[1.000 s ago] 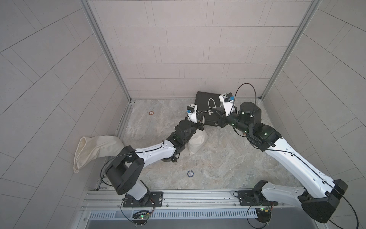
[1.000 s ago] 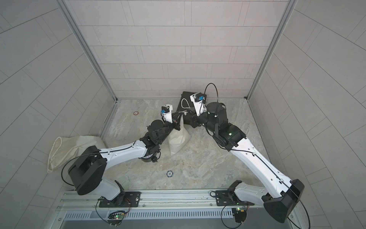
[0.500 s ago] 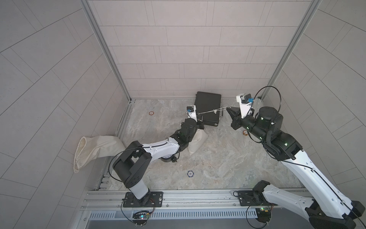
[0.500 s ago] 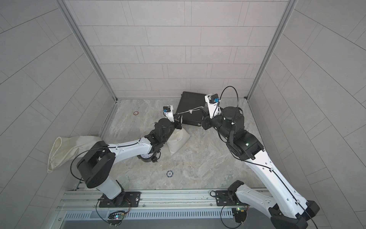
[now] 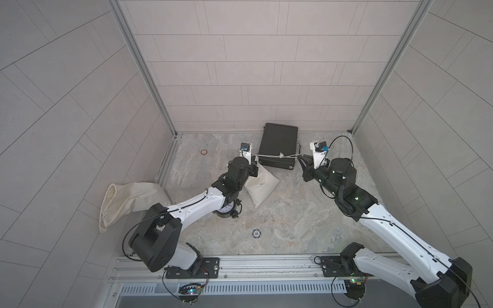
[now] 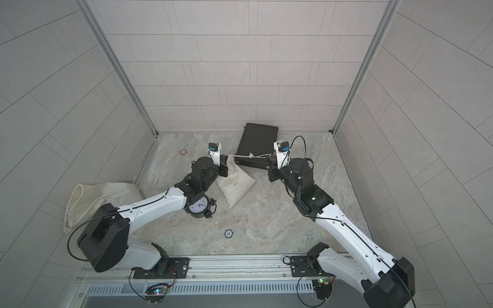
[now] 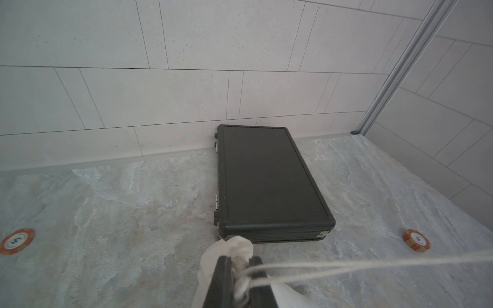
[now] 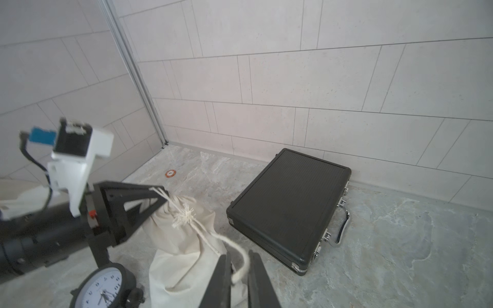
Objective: Close the soil bag
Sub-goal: Frap the soil bag at the center of the board.
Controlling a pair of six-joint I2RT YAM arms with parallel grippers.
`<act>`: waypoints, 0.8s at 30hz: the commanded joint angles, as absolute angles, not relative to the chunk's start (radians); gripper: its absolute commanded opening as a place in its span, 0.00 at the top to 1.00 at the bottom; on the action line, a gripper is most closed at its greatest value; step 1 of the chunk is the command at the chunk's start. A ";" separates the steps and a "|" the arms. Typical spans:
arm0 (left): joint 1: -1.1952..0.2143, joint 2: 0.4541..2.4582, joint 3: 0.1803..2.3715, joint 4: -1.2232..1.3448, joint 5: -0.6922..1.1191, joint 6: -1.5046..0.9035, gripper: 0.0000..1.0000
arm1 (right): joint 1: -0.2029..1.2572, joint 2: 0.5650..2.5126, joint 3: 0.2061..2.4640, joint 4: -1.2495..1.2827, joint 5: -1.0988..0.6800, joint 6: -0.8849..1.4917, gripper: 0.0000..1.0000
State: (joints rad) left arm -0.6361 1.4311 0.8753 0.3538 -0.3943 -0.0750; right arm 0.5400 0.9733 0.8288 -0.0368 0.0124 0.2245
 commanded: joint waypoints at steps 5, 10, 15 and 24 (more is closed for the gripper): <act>-0.641 1.378 0.998 0.206 -0.241 0.085 1.00 | 0.540 0.973 0.787 0.125 -0.153 0.139 0.27; -0.641 1.366 1.014 0.193 -0.173 0.082 1.00 | 0.541 1.087 0.799 0.224 -0.293 0.076 0.18; -0.641 1.359 1.023 0.178 -0.119 0.064 1.00 | 0.541 1.229 0.828 0.333 -0.351 0.080 0.25; -0.645 1.352 1.026 0.173 -0.083 0.050 1.00 | 0.542 1.469 0.926 0.423 -0.432 0.103 0.35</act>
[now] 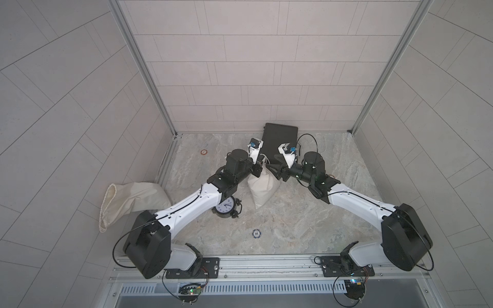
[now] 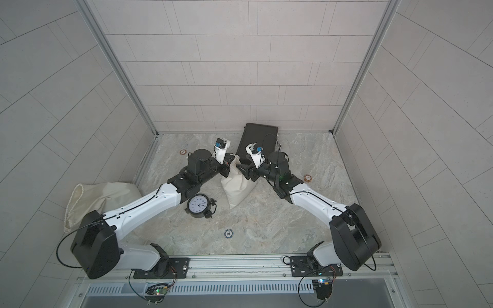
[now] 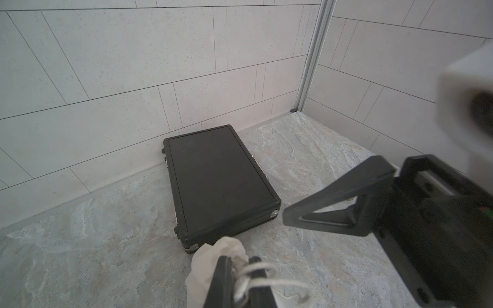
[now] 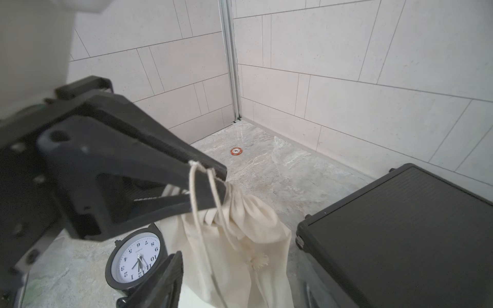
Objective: Close the soil bag
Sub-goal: Frap the soil bag at the center of the board.
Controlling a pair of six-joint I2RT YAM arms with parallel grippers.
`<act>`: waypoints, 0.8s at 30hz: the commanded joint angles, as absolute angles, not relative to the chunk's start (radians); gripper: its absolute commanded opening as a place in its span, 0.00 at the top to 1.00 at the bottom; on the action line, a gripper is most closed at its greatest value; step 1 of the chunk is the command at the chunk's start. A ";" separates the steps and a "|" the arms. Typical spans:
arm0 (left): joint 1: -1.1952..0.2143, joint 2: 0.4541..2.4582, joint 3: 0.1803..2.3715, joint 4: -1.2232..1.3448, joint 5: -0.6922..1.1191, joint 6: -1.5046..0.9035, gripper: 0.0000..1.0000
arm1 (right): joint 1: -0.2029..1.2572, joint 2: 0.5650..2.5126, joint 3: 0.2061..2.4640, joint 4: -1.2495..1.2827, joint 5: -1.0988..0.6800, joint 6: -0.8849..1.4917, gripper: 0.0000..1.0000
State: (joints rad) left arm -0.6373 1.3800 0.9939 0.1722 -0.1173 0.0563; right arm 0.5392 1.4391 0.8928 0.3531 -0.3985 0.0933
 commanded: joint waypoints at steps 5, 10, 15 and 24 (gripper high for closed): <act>-0.646 1.341 1.024 0.161 -0.071 0.050 1.00 | 0.541 1.539 0.956 0.471 -0.410 0.118 0.51; -0.646 1.332 1.021 0.156 -0.084 0.053 1.00 | 0.541 1.541 0.959 0.471 -0.448 0.117 0.79; -0.647 1.342 1.010 0.136 -0.208 0.060 1.00 | 0.540 1.446 0.928 0.383 -0.378 0.089 1.00; -0.647 1.421 0.961 0.143 -0.376 -0.034 0.71 | 0.551 1.265 0.960 0.198 -0.394 0.090 1.00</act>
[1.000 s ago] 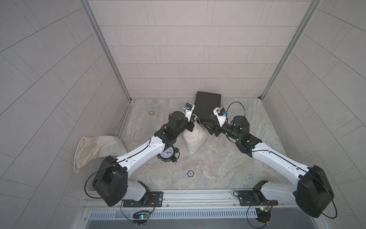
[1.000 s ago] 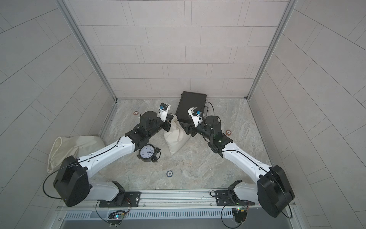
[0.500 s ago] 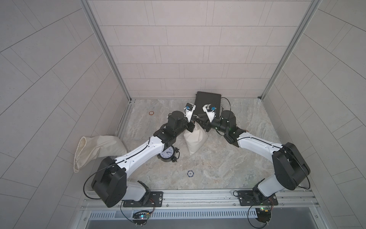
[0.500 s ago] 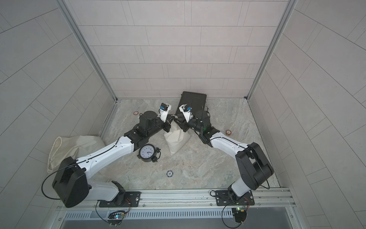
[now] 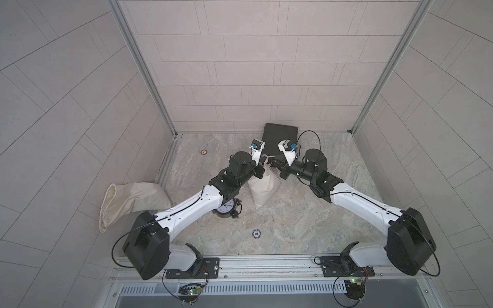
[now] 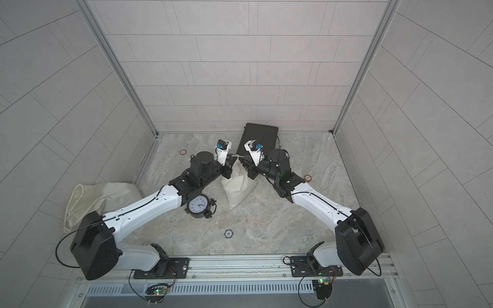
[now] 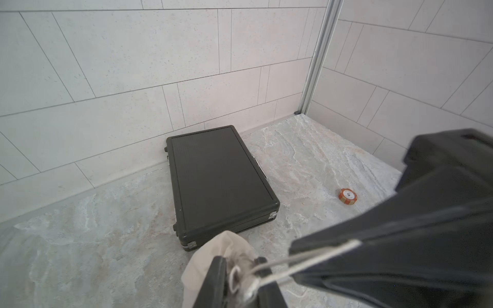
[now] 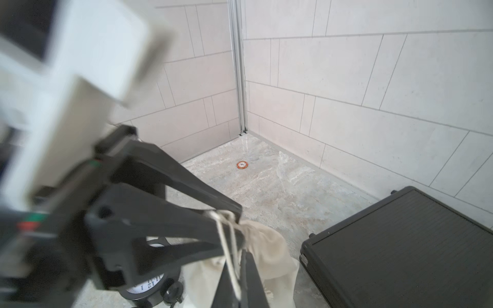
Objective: Close the soil bag
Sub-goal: Frap the soil bag at the center of the board.
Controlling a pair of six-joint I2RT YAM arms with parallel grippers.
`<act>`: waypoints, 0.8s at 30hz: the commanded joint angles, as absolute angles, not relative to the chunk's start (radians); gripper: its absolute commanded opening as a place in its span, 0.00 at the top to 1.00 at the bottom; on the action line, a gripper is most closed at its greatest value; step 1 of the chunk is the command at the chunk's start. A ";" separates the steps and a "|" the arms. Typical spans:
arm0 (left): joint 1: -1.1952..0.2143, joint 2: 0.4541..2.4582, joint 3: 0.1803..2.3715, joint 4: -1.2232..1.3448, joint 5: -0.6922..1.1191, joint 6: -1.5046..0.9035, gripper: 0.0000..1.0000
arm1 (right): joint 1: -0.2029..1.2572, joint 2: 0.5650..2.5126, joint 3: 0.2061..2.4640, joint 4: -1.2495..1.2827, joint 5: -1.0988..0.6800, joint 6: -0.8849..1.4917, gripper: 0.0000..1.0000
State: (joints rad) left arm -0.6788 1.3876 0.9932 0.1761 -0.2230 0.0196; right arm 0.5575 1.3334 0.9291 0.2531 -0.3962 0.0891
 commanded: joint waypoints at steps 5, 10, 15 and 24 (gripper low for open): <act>-0.647 1.484 0.941 0.177 -0.340 -0.105 0.72 | 0.557 1.226 1.002 0.156 -0.430 0.111 1.00; -0.647 1.544 0.938 0.168 -0.375 -0.172 0.78 | 0.557 1.139 1.007 0.174 -0.407 0.136 1.00; -0.646 1.591 0.920 0.130 -0.485 -0.281 0.77 | 0.555 1.038 1.046 0.125 -0.351 0.162 1.00; -0.627 1.647 0.928 0.048 -0.615 -0.368 0.73 | 0.513 0.915 1.046 0.107 -0.324 0.215 1.00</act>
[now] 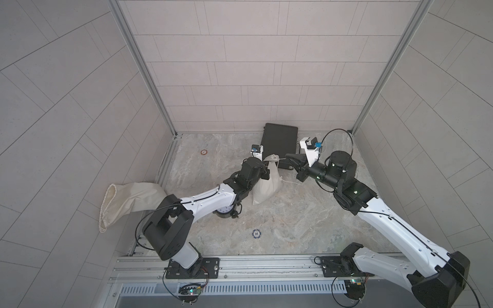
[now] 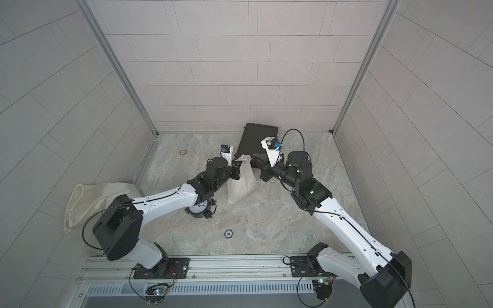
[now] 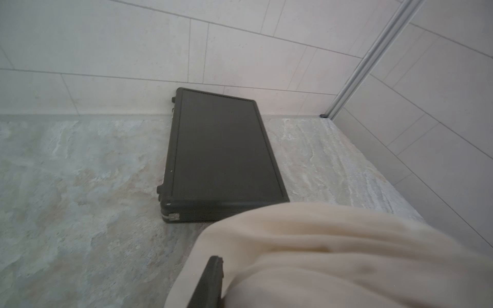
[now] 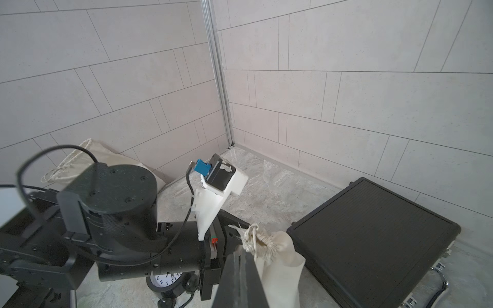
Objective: Close the soil bag
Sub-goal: Frap the soil bag at the center of the board.
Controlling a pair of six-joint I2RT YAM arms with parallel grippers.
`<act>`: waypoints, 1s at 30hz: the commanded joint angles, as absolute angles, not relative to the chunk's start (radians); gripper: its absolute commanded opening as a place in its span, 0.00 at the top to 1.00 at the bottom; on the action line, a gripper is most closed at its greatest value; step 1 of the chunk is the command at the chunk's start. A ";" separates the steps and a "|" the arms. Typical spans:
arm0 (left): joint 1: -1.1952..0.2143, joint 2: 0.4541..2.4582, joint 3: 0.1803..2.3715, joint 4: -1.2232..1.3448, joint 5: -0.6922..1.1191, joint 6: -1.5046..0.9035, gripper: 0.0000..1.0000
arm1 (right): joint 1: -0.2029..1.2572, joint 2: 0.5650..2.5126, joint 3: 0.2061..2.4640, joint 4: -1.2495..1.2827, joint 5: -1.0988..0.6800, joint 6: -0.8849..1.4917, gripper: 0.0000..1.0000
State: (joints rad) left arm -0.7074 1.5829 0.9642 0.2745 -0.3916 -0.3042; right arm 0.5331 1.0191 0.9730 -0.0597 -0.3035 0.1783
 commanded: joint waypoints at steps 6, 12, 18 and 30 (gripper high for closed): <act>-0.590 1.639 0.901 0.067 -0.580 -0.400 0.98 | 0.491 0.911 1.056 0.085 -0.335 0.228 1.00; -0.565 1.574 0.873 0.083 -0.559 -0.344 0.89 | 0.491 0.969 1.040 0.077 -0.330 0.234 1.00; -0.583 1.444 0.776 0.290 -0.317 -0.216 0.78 | 0.509 1.102 1.089 -0.027 -0.370 0.189 1.00; -0.596 1.372 0.774 0.304 -0.193 -0.152 1.00 | 0.540 1.392 0.941 0.178 -0.295 0.026 0.44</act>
